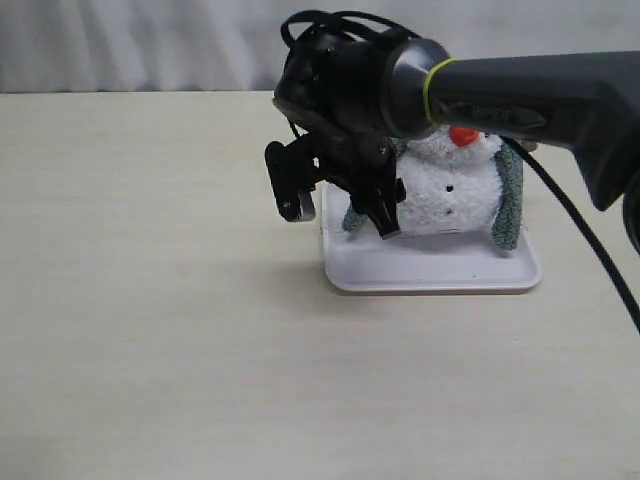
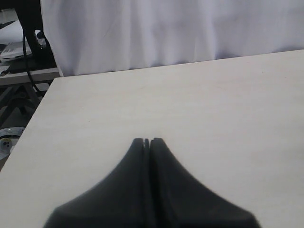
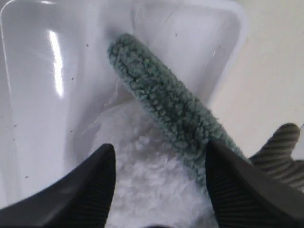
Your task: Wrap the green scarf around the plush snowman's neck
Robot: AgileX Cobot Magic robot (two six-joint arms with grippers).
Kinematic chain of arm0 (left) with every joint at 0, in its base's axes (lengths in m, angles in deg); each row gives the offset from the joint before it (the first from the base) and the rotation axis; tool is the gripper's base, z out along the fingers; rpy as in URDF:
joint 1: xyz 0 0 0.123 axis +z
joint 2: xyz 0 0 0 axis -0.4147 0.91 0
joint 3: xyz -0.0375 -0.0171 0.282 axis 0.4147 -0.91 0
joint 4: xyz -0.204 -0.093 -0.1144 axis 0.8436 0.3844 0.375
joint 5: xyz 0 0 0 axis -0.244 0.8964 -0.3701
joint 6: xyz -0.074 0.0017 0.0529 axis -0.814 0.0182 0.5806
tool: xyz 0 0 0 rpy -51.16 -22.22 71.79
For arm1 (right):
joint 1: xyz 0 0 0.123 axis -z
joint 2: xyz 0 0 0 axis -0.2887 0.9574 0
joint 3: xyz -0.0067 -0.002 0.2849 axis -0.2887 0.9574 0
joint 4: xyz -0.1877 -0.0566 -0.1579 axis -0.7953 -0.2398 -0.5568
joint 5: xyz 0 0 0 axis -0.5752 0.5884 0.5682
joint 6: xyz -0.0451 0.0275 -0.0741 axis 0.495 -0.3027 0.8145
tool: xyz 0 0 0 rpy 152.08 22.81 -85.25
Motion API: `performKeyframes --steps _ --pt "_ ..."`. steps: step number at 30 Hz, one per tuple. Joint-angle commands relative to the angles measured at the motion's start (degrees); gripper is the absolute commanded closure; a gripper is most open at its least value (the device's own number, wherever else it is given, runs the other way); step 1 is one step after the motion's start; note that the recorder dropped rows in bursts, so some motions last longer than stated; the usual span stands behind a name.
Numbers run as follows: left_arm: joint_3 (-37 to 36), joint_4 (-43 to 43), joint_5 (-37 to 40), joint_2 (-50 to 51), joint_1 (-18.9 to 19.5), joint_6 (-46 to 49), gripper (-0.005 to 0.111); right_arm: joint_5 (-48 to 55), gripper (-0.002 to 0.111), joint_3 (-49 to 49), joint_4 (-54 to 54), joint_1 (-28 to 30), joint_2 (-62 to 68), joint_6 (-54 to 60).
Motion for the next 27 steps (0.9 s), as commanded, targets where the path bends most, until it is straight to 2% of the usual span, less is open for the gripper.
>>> performKeyframes --steps 1,8,17,20,24,27 --pt "-0.14 0.04 -0.47 -0.11 0.25 -0.25 0.107 -7.54 0.054 3.33 -2.33 -0.03 -0.41 1.0" --pt "-0.14 0.04 -0.47 -0.11 0.25 -0.25 0.107 -12.14 0.054 6.72 -6.77 -0.03 -0.31 0.64" --pt "-0.14 0.04 -0.47 -0.11 0.25 -0.25 0.107 -10.55 0.056 6.95 -10.03 0.09 2.87 -0.74" --pt "-0.14 0.04 -0.47 -0.11 0.25 -0.25 0.107 -10.48 0.07 6.95 -10.16 -0.03 3.06 -0.74" --pt "-0.14 0.04 -0.47 -0.11 0.25 -0.25 0.107 -10.06 0.102 6.95 -12.69 -0.03 2.55 -4.25" --pt "-0.14 0.04 -0.47 -0.11 0.25 -0.25 0.107 -8.68 0.104 6.95 -13.59 -0.03 1.31 -7.59"
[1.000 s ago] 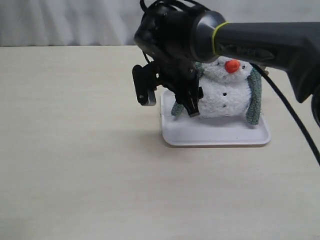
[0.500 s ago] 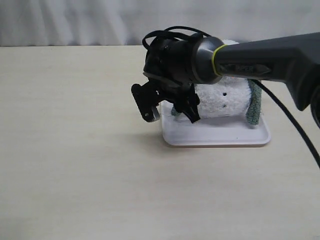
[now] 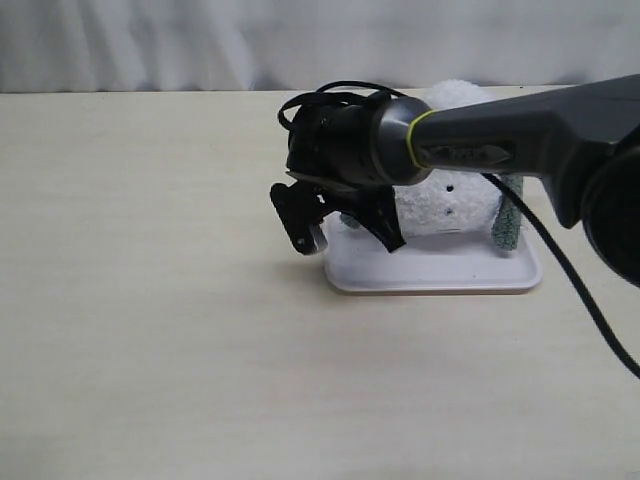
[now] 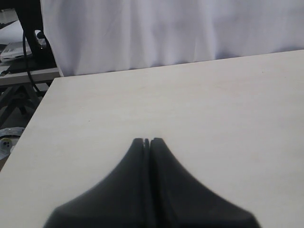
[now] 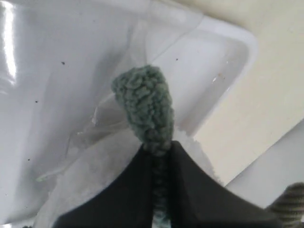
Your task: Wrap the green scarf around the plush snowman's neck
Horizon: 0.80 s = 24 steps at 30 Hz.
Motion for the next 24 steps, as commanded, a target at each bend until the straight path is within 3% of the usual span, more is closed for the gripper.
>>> performKeyframes --steps 1,7,13,24 --pt "-0.14 0.04 -0.47 -0.11 0.25 -0.25 0.107 2.36 0.104 0.22 -1.78 -0.03 -2.39 -4.37" --pt "-0.14 0.04 -0.47 -0.11 0.25 -0.25 0.107 6.68 0.104 0.22 0.77 -0.67 -6.24 -4.25" --pt "-0.14 0.04 -0.47 -0.11 0.25 -0.25 0.107 17.43 0.104 0.33 8.49 -0.54 -6.62 7.18" --pt "-0.14 0.04 -0.47 -0.11 0.25 -0.25 0.107 17.43 0.104 0.33 5.82 0.24 -4.74 7.83"
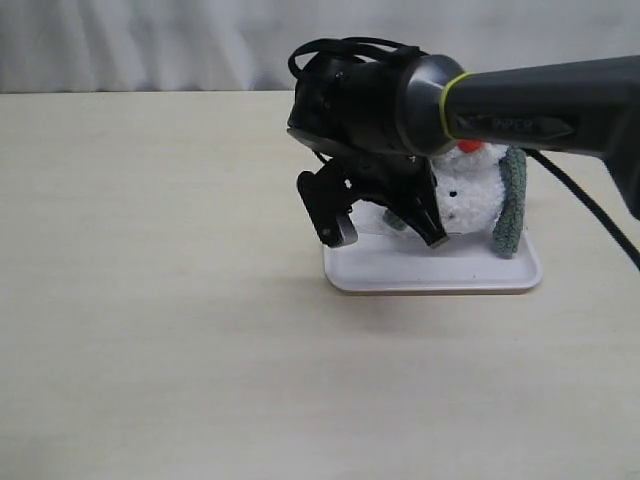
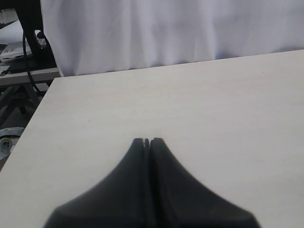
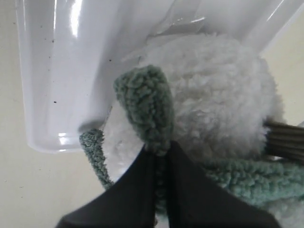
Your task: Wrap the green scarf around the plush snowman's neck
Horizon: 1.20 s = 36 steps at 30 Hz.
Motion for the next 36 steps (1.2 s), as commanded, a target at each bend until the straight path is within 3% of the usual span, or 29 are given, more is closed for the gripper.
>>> performKeyframes --steps 1,12,18,20,23,25,29,36 --pt "-0.14 0.04 -0.47 -0.11 0.25 -0.25 0.107 0.68 0.104 0.47 -0.14 1.29 1.88 0.61" --pt "-0.14 0.04 -0.47 -0.11 0.25 -0.25 0.107 0.68 0.104 5.6 -2.3 3.62 2.78 1.02" --pt "-0.14 0.04 -0.47 -0.11 0.25 -0.25 0.107 0.68 0.104 6.28 -7.55 3.28 2.78 -5.56" --pt "-0.14 0.04 -0.47 -0.11 0.25 -0.25 0.107 0.68 0.095 6.28 -7.55 3.28 2.78 -5.71" --pt "-0.14 0.04 -0.47 -0.11 0.25 -0.25 0.107 0.68 0.061 6.28 -7.66 3.28 2.78 -7.22" --pt "-0.14 0.04 -0.47 -0.11 0.25 -0.25 0.107 0.68 0.046 6.28 -8.19 3.11 2.31 -13.89" --pt "-0.14 0.04 -0.47 -0.11 0.25 -0.25 0.107 0.68 0.045 6.28 -9.01 2.6 -1.0 -19.62" --pt "-0.14 0.04 -0.47 -0.11 0.25 -0.25 0.107 0.68 0.045 6.28 4.51 2.6 -13.42 -18.4"
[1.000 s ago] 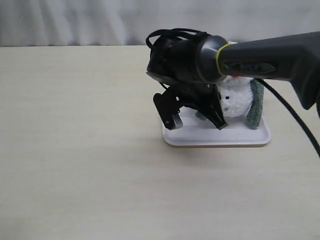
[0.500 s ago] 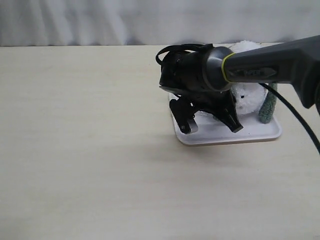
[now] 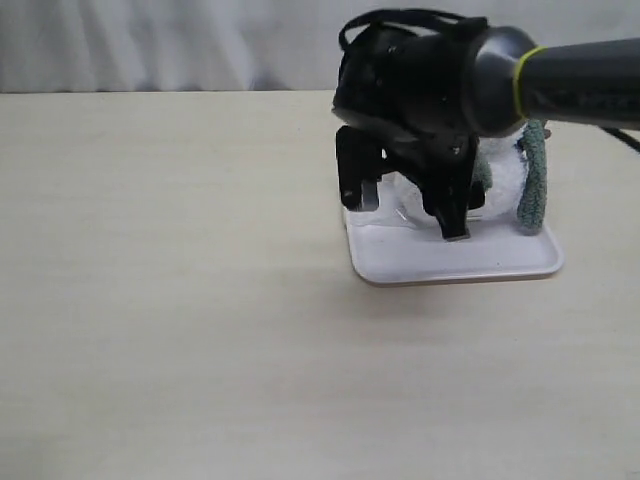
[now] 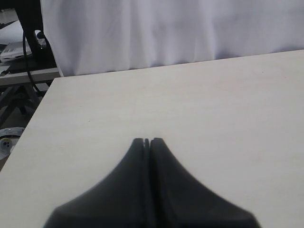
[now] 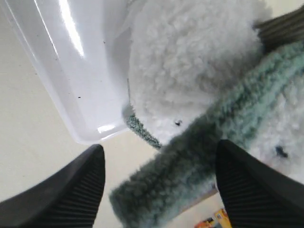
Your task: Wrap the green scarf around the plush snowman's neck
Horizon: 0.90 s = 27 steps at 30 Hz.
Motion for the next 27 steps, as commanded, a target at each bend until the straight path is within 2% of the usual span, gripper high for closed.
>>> performKeyframes --steps 1,6,11,15,18,20,21,27 --pt "-0.14 0.04 -0.47 -0.11 0.25 -0.25 0.107 0.21 0.045 0.28 8.35 -0.01 -6.35 0.99" --pt "-0.14 0.04 -0.47 -0.11 0.25 -0.25 0.107 0.21 0.045 0.28 14.14 -0.01 -10.53 1.01" --pt "-0.14 0.04 -0.47 -0.11 0.25 -0.25 0.107 0.21 0.048 0.28 10.81 0.11 -12.12 -7.24" --pt "-0.14 0.04 -0.47 -0.11 0.25 -0.25 0.107 0.21 0.064 0.28 0.07 0.76 -12.12 -22.84" --pt "-0.14 0.04 -0.47 -0.11 0.25 -0.25 0.107 -1.11 0.085 -0.18 -1.98 3.11 -12.12 -32.71" --pt "-0.14 0.04 -0.47 -0.11 0.25 -0.25 0.107 -4.14 0.102 -1.49 1.12 5.86 -11.87 -34.37" --pt "-0.14 0.04 -0.47 -0.11 0.25 -0.25 0.107 -5.37 0.104 -2.46 3.3 7.19 -11.51 -34.68" --pt "-0.14 0.04 -0.47 -0.11 0.25 -0.25 0.107 -17.27 0.104 -15.39 24.22 18.06 -8.18 -31.01"
